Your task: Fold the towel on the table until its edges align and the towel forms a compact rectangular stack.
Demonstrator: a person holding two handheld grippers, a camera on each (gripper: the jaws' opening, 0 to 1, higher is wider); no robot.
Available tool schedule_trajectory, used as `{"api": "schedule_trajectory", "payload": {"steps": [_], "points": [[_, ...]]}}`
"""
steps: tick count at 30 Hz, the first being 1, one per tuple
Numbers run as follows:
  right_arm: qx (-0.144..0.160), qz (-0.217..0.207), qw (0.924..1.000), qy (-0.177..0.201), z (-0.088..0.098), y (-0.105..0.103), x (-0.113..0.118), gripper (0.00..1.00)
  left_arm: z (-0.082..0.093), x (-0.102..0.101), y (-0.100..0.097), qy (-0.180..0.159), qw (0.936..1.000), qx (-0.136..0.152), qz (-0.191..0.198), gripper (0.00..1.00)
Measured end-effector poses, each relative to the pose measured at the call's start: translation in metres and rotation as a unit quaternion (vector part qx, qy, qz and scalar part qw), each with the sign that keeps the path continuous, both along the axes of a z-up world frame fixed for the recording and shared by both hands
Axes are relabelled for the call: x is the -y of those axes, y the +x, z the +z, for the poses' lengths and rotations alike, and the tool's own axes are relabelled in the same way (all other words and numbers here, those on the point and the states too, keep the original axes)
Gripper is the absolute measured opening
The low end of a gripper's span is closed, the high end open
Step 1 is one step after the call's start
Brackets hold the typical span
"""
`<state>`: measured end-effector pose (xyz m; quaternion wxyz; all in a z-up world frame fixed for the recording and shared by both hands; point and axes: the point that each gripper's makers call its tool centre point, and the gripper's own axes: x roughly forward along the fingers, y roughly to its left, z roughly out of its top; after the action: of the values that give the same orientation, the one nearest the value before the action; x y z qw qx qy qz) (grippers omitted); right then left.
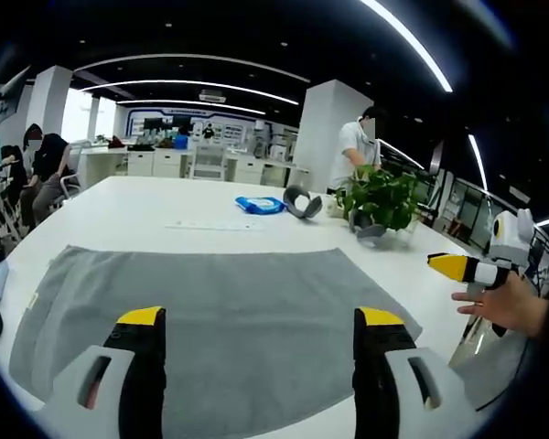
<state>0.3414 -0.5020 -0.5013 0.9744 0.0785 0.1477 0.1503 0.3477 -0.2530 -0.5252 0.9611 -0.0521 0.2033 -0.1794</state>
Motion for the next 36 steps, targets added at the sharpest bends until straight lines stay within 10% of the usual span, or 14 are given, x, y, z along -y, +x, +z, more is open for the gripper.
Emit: {"api": "schedule_trajectory", "payload": {"steps": [21,36], "points": [[0.011,-0.033,0.9994,0.0,0.018,0.028,0.031,0.81,-0.004,0.01,-0.004,0.001,0.9997,-0.009,-0.021,0.84],[-0.084,-0.093,0.9917,-0.028,-0.04,0.014,0.078,0.62,-0.007,0.017,-0.007,0.0,0.9992,-0.015,-0.038,0.81]]}}
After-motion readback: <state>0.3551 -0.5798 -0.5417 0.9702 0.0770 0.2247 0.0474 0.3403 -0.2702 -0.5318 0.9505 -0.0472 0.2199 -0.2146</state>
